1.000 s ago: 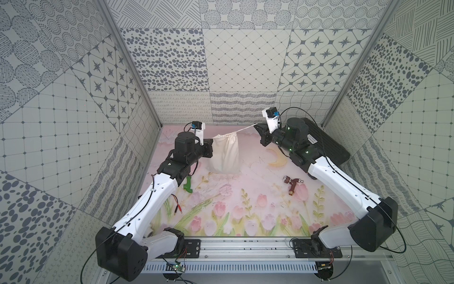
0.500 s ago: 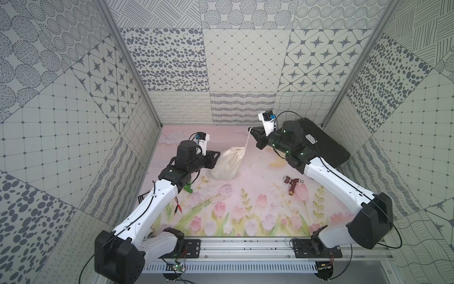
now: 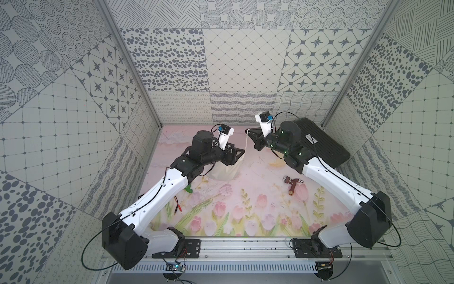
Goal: Close the soil bag
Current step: Frap the soil bag at the center of the board.
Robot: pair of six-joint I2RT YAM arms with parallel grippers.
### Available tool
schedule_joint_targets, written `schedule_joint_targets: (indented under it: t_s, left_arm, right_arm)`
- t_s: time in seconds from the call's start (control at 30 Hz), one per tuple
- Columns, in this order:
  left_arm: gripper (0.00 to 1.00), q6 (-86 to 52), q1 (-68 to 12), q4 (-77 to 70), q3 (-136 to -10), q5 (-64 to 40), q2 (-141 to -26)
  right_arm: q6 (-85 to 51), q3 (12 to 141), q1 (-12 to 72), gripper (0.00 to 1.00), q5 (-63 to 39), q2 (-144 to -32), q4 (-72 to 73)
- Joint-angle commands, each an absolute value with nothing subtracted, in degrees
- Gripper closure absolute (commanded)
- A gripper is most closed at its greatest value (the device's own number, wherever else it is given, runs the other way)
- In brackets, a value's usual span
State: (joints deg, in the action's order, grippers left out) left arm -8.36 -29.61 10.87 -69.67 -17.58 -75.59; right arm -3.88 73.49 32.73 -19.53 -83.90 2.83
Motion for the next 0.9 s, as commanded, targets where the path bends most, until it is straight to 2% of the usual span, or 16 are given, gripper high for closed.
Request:
schedule_joint_targets:
  t_s: [0.0, 0.17, 0.3, 0.4, 0.57, 0.7, 0.87]
  left_arm:
    - [0.41, -6.15, -31.86, 6.59, -74.08, -21.6, -81.38]
    - [0.6, -5.2, -32.03, 8.97, -78.73, -21.03, -87.29]
    - [0.84, -5.09, -32.08, 10.7, -78.94, -20.57, -89.48]
    - [0.93, -5.04, -32.08, 11.61, -76.46, -19.78, -89.41]
    - [1.0, -4.86, -33.68, 16.25, -69.98, -16.0, -90.84]
    - [1.0, -5.97, -37.16, 19.02, -63.79, -10.42, -93.63]
    - [1.0, -9.42, -37.55, 22.98, -59.21, -6.98, -95.62]
  right_arm:
    - [-3.97, 74.91, 33.01, 1.0, -20.07, -83.57, 5.07]
    - [-3.02, 73.91, 32.94, 1.0, -19.07, -81.89, 4.53]
    - [-1.85, 73.68, 32.87, 1.0, -17.77, -80.8, 3.72]
    - [-1.67, 73.33, 31.99, 1.0, -14.01, -79.76, 3.52]
    - [-8.34, 73.62, 26.1, 1.0, -10.86, -77.97, 2.99]
    - [-12.34, 73.5, 22.45, 1.0, -8.39, -76.62, 2.67]
    - [-14.66, 72.76, 19.47, 1.0, -4.77, -75.29, 2.28]
